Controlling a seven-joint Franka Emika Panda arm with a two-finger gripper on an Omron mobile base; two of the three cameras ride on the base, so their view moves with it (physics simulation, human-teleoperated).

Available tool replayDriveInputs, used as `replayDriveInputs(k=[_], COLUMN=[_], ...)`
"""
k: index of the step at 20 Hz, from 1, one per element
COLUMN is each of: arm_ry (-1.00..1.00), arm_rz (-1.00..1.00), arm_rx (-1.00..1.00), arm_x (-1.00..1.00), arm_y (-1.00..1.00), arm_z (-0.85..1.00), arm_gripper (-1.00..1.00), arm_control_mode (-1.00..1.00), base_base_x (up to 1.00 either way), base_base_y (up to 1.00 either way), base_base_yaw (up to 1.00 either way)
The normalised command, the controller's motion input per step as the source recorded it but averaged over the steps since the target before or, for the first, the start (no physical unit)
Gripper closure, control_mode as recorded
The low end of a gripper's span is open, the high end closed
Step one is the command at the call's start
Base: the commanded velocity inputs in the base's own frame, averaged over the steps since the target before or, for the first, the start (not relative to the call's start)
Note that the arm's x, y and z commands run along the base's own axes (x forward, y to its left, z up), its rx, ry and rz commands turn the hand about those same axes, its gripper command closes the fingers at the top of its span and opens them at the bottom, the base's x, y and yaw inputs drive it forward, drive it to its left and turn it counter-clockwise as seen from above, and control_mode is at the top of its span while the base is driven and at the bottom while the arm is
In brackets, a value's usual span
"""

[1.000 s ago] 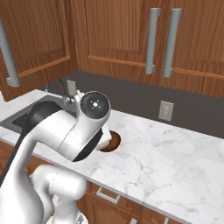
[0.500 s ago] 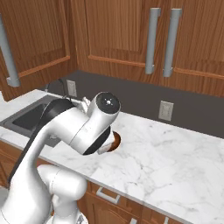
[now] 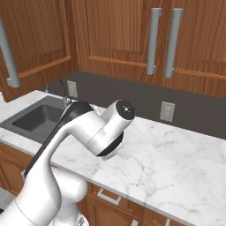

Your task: Pick up the bowls on the counter and stack them on top of one another in the open cabinet. Place the smaller bowl on top of the larger bowl.

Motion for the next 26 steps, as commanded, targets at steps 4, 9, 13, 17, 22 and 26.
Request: replayDriveInputs(k=[4,9,13,17,22,26], arm_ry=[0.01,0.00,0.00,0.01,0.00,0.00], arm_rz=[0.04,0.02,0.00,-0.02,-0.04,-0.04], arm_rx=[0.10,0.07,0.03,0.00,0.00,0.00], arm_x=[0.10,0.10,0.15,0.22,0.29,0.32], arm_y=[0.00,-0.01,-0.03,-0.03,-0.05,-0.08], arm_z=[-0.37,-0.32,-0.29,-0.23,-0.19,-0.19], arm_gripper=[-1.00,-1.00,-1.00,-1.00,-1.00,-1.00], arm_control_mode=[-1.00,-1.00,-1.00,-1.00,-1.00,-1.00], base_base_x=[0.00,0.00,0.00,0.00,0.00,0.00], base_base_y=[0.00,0.00,0.00,0.00,0.00,0.00], base_base_yaw=[0.00,0.00,0.00,0.00,0.00,0.00])
